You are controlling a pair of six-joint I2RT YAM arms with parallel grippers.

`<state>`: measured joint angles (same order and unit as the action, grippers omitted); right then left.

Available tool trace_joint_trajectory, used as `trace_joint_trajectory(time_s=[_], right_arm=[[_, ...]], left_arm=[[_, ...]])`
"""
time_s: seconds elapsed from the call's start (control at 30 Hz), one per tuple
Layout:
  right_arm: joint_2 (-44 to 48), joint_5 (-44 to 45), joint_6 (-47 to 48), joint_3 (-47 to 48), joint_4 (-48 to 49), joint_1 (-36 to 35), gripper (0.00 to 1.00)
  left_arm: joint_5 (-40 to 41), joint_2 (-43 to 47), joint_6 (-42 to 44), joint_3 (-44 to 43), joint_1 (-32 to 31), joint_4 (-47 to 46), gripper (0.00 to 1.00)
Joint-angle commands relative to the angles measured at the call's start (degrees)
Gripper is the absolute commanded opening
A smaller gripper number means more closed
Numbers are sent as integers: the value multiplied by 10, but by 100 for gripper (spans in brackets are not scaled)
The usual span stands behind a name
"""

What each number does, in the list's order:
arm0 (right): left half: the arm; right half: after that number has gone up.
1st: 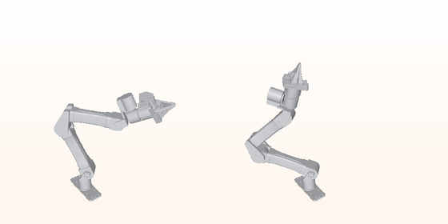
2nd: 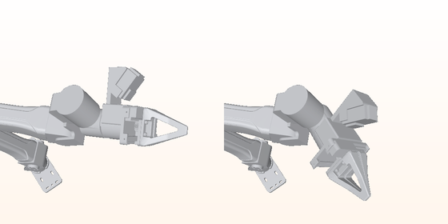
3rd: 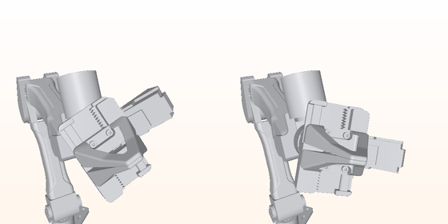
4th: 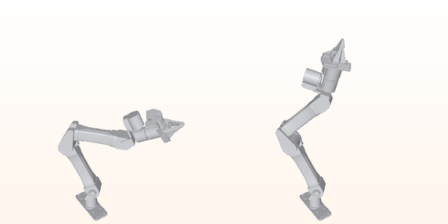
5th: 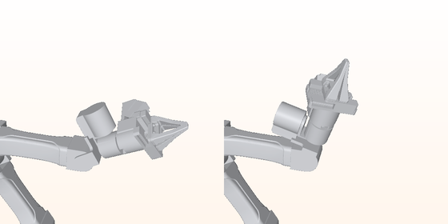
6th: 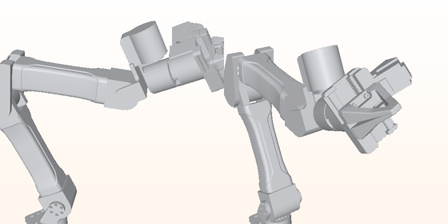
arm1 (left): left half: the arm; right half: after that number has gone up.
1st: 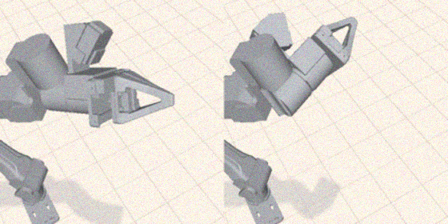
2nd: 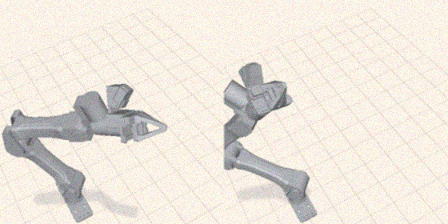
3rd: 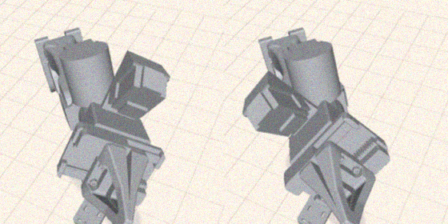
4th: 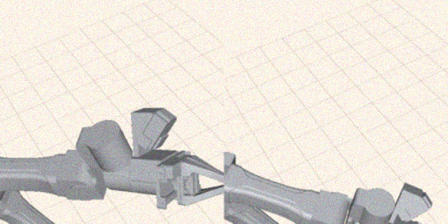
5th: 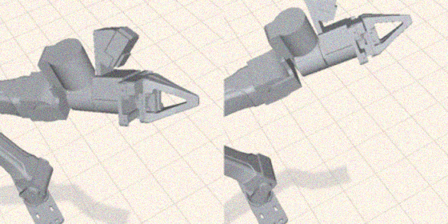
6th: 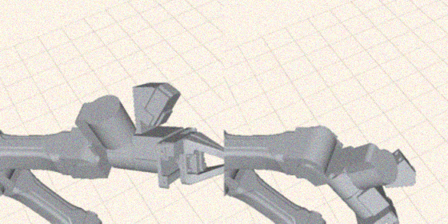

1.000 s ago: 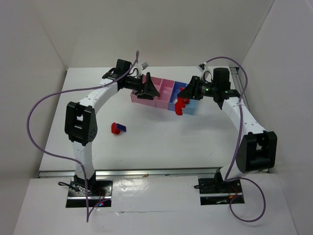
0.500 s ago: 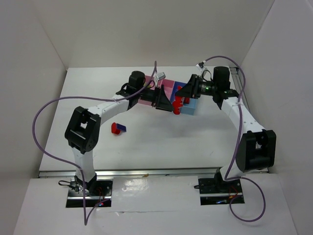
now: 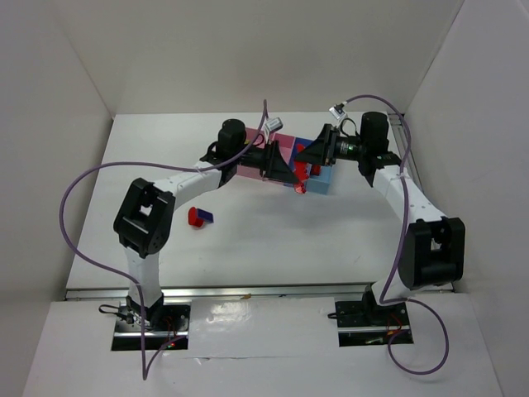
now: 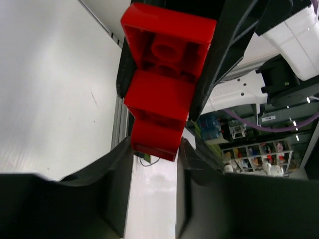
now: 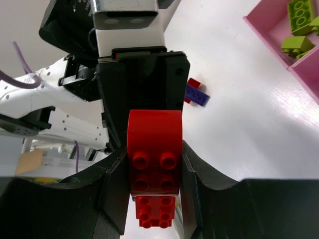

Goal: Sort the legos into containers by color

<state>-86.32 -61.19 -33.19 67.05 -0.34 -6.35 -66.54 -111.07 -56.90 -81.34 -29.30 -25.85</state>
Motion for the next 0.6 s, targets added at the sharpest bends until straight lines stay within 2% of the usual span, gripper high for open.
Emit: trace_joint_trajectory(time_s=[0.0, 0.13, 0.17, 0.33, 0.57], right_arm=[[-5, 3, -2, -7, 39, -4, 29], [-10, 8, -2, -7, 30, -9, 29], [-10, 20, 4, -1, 22, -9, 29], [18, 63, 22, -6, -5, 46, 28], [46, 109, 27, -25, -50, 99, 28]], left_arm=[[-46, 3, -16, -11, -11, -72, 36], [-46, 3, 6, -17, -11, -41, 12], [-52, -2, 11, -17, -11, -34, 1], [-52, -2, 35, -23, -1, 3, 0], [-38, -40, 14, -50, 13, -7, 0]])
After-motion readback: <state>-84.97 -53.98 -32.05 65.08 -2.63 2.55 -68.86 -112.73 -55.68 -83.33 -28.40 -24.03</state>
